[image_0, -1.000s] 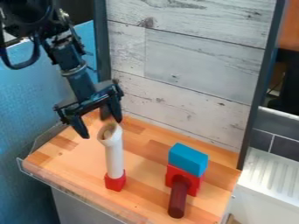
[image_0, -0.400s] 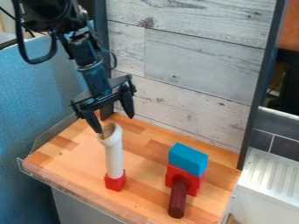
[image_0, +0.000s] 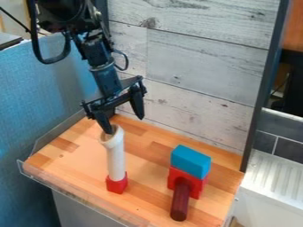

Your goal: Put a ring on a cylinder

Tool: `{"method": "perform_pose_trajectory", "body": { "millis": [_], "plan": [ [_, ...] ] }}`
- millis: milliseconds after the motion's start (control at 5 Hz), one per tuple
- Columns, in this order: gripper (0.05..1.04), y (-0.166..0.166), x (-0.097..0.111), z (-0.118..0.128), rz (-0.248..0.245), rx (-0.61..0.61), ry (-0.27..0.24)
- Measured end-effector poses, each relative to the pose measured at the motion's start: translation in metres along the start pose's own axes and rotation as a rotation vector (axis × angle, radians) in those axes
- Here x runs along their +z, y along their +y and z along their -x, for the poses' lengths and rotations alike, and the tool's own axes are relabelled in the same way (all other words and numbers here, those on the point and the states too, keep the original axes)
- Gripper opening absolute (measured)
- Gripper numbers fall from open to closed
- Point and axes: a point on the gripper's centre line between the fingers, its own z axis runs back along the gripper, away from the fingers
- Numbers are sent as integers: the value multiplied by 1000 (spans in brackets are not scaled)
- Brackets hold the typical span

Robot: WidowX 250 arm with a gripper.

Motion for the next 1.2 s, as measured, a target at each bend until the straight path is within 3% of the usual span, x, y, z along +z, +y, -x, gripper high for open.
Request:
{"method": "perform_pose_trajectory", "body": {
  "millis": [1200],
  "plan": [
    [1001, -14, -9, 1, -6, 5, 6]
  ]
}}
